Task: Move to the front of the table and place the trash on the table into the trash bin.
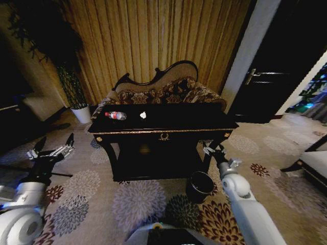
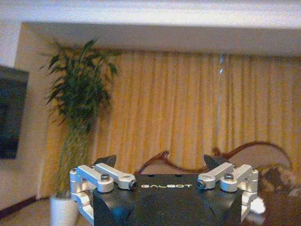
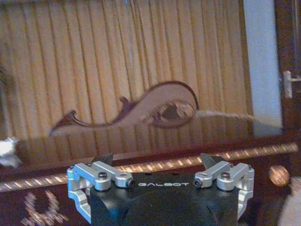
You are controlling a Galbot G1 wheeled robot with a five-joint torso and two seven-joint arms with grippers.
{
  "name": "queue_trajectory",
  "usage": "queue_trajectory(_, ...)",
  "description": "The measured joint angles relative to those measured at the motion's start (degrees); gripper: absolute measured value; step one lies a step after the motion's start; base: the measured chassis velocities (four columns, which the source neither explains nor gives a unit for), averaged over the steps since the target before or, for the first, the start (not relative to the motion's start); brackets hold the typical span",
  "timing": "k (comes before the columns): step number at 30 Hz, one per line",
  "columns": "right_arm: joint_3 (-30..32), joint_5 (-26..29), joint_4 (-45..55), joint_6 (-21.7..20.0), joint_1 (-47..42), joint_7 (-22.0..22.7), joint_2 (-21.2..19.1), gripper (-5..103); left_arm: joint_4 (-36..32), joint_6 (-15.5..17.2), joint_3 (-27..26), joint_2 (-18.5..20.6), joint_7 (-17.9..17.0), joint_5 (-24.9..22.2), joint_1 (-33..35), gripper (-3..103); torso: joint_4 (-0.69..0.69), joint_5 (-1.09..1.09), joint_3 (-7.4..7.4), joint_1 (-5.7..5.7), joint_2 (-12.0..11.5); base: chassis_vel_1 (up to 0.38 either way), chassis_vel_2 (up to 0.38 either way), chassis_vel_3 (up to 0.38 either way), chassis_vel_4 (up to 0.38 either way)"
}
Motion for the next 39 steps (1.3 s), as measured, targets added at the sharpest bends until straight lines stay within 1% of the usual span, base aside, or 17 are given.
queue_trajectory(2, 0.01, 1.04, 3.74, -1.11, -0.44, 0.48, -0.64, 100, 1.33, 1.72, 0.02, 0.73, -1.27, -0.41, -0.18, 100, 0.01, 0.00, 0.00, 0.00, 0.00, 0.000, 0.000, 0.000, 0.000)
queue_trajectory(3, 0.01, 1.04, 3.74, -1.11, -0.44, 0.48, -0.64, 100, 1.33, 1.72, 0.02, 0.73, -1.27, -0.41, -0.18, 100, 0.01, 0.00, 0.00, 0.00, 0.00, 0.000, 0.000, 0.000, 0.000)
queue_trajectory(5, 0.16, 2.51, 6.95, -2.33, -0.60, 0.91, -1.43, 100, 2.71, 3.31, 0.03, 1.71, -1.97, -0.60, -0.26, 100, 0.01, 0.00, 0.00, 0.00, 0.00, 0.000, 0.000, 0.000, 0.000)
queue_trajectory(10, 0.43, 4.69, 10.62, -3.13, -0.77, 2.30, -2.53, 100, 4.24, 4.95, 0.02, 3.03, -2.31, -1.46, -0.56, 100, 0.00, 0.00, 0.00, 0.00, 0.00, 0.000, 0.000, 0.000, 0.000)
queue_trajectory(17, 0.76, 5.19, 13.29, -3.70, -1.38, 2.81, -3.26, 100, 3.76, 5.98, -0.87, 3.44, -2.65, -2.27, -0.45, 100, 0.00, 0.01, 0.00, 0.00, 0.00, 0.000, 0.000, 0.000, 0.000)
queue_trajectory(19, 0.82, 4.87, 13.71, -3.94, -1.69, 2.82, -3.55, 100, 2.64, 7.40, -1.76, 3.63, -3.01, -3.32, -0.48, 100, 0.01, 0.01, 0.00, 0.00, 0.00, 0.000, 0.000, 0.000, 0.000)
queue_trajectory(20, 0.82, 4.87, 13.71, -3.94, -1.69, 2.82, -3.55, 100, 2.64, 7.40, -1.76, 3.63, -3.01, -3.32, -0.48, 100, 0.01, 0.01, 0.00, 0.00, 0.00, 0.000, 0.000, 0.000, 0.000)
queue_trajectory(22, 0.84, 4.06, 13.80, -4.28, -2.12, 2.75, -3.89, 100, 1.20, 8.65, -2.54, 4.06, -3.62, -4.48, -0.59, 100, 0.00, 0.02, 0.00, 0.00, 0.00, 0.000, 0.000, 0.000, 0.000)
queue_trajectory(28, 0.85, 3.87, 14.73, -5.38, -3.48, 2.48, -4.68, 100, 0.00, 10.02, -3.94, 5.03, -3.93, -5.41, -0.71, 100, 0.00, 0.01, 0.00, 0.00, 0.00, 0.000, 0.000, 0.000, 0.000)
queue_trajectory(39, 0.67, 4.12, 15.05, -5.91, -4.58, -0.12, -4.66, 100, -0.25, 10.05, -4.19, 5.32, -3.84, -5.60, -0.62, 100, 0.00, 0.01, 0.00, 0.00, 0.00, 0.000, 0.000, 0.000, 0.000)
